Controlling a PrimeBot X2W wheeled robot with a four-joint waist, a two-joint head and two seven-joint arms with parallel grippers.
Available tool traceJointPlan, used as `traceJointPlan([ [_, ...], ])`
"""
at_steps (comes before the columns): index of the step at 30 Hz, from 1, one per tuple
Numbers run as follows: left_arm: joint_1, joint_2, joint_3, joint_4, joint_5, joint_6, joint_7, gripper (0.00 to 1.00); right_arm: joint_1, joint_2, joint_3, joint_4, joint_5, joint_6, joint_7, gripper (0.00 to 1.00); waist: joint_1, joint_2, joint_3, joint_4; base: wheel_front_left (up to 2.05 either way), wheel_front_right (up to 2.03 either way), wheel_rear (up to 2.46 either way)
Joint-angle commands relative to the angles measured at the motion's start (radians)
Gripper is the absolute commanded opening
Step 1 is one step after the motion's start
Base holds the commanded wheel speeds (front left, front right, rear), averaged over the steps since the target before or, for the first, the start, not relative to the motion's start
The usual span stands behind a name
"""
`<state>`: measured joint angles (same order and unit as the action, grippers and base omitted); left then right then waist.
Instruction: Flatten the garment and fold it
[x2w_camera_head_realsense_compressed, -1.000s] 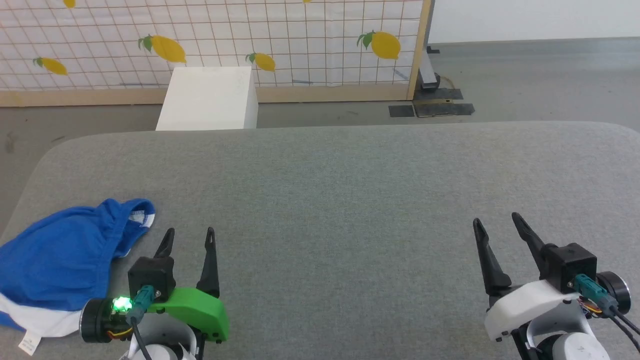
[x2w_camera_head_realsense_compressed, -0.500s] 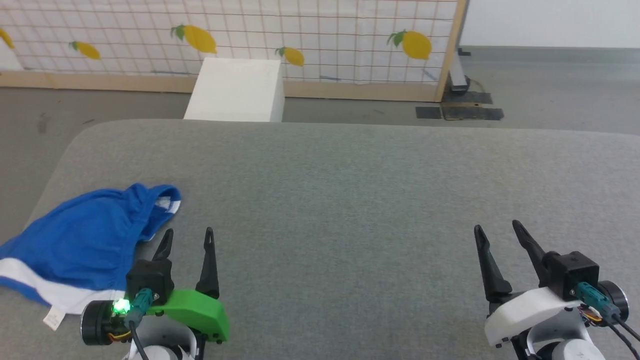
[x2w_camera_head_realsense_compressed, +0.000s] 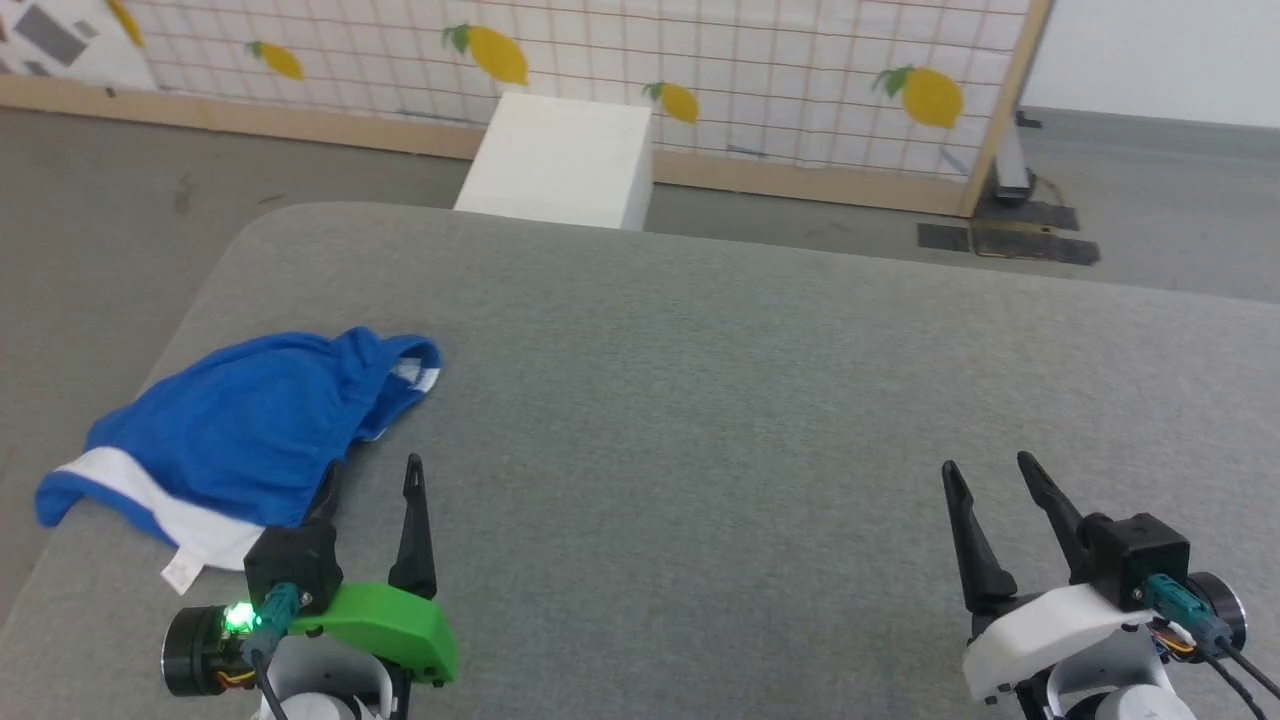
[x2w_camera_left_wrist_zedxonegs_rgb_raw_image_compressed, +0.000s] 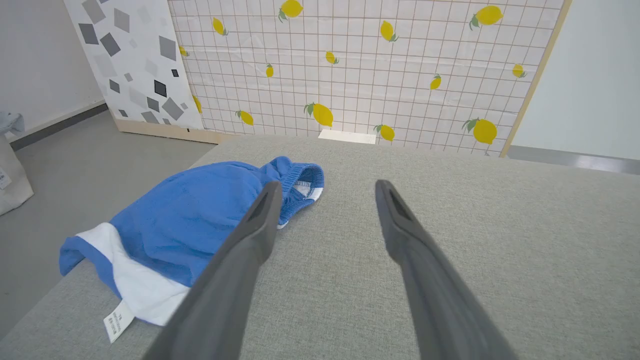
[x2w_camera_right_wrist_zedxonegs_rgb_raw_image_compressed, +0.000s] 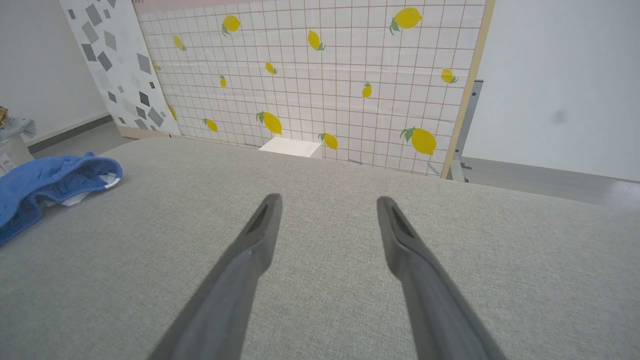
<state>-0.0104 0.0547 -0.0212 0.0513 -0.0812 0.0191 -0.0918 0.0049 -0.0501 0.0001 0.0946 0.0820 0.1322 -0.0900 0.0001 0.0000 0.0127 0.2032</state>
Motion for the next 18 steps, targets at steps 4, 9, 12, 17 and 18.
traceJointPlan([
  [4, 0.018, -0.002, -0.002, 0.005, -0.009, 0.009, -0.019, 1.0, 0.015, 0.0, 0.004, 0.017, 0.014, -0.001, -0.019, 1.0, 0.0, 0.0, 0.006, 0.054, 0.0, 0.0, 0.0],
  [9, 0.02, -0.002, -0.004, 0.009, -0.014, 0.013, -0.029, 1.0, 0.017, 0.0, 0.005, 0.028, 0.016, -0.001, -0.029, 1.0, 0.0, 0.0, 0.007, 0.092, 0.0, 0.0, 0.0],
  [12, 0.022, -0.002, -0.004, 0.011, -0.016, 0.016, -0.035, 1.0, 0.018, 0.0, 0.005, 0.034, 0.017, -0.001, -0.036, 1.0, 0.0, 0.0, 0.007, 0.113, 0.0, 0.0, 0.0],
  [17, 0.026, -0.002, -0.003, 0.018, -0.019, 0.02, -0.049, 1.0, 0.021, 0.0, 0.011, 0.049, 0.01, -0.001, -0.05, 1.0, 0.0, 0.0, 0.008, 0.157, 0.0, 0.0, 0.0],
  [18, 0.027, -0.002, -0.004, 0.019, -0.019, 0.02, -0.051, 1.0, 0.022, 0.0, 0.011, 0.051, 0.007, -0.001, -0.052, 1.0, 0.0, 0.0, 0.008, 0.164, 0.0, 0.0, 0.0],
])
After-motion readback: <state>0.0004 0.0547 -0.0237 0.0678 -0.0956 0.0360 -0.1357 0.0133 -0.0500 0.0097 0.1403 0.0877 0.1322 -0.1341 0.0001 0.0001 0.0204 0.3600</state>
